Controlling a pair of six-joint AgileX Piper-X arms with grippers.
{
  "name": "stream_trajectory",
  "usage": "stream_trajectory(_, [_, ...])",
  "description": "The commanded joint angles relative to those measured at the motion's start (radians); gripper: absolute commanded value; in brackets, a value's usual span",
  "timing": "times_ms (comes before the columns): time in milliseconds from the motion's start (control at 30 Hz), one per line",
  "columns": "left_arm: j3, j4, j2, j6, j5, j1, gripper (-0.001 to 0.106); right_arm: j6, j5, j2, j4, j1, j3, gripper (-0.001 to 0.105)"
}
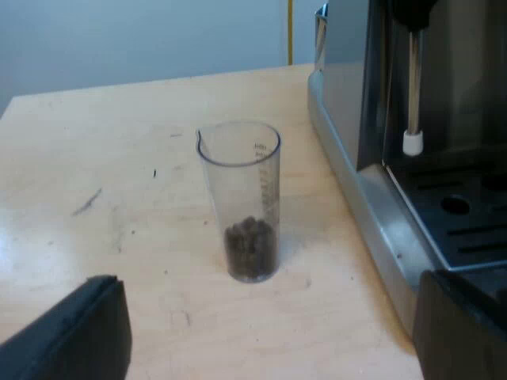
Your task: Pour the beans into the coffee machine
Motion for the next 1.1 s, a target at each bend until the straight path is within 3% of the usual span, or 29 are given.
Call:
stream_trajectory(33, [0.009,-0.072,0.04,-0.016,-0.013,-0.005,0.083,0.002,0.0,-0.003,-0.017,0.002,-0.01,0.069])
stream_trajectory(300, [0.012,-0.301,0.267,-0.032,-0.013,-0.005,0.083,0.002,0.0,-0.003,-0.021,0.002,-0.01,0.069])
stream_trajectory(467, [0.012,-0.428,0.411,-0.098,-0.013,-0.005,0.083,0.002,0.0,-0.003,-0.021,0.002,-0.01,0.069])
stream_trajectory(567, [0.012,-0.465,0.444,-0.1,-0.013,-0.005,0.083,0.002,0.0,-0.003,-0.021,0.002,-0.01,0.069])
stream_trajectory(633, [0.012,-0.584,0.585,-0.1,-0.013,-0.005,0.083,0.002,0.0,-0.003,-0.021,0.002,-0.01,0.069])
stream_trajectory(1100, [0.012,-0.902,0.861,-0.1,-0.058,-0.005,0.083,-0.002,0.0,-0.003,-0.021,0.002,-0.01,0.069])
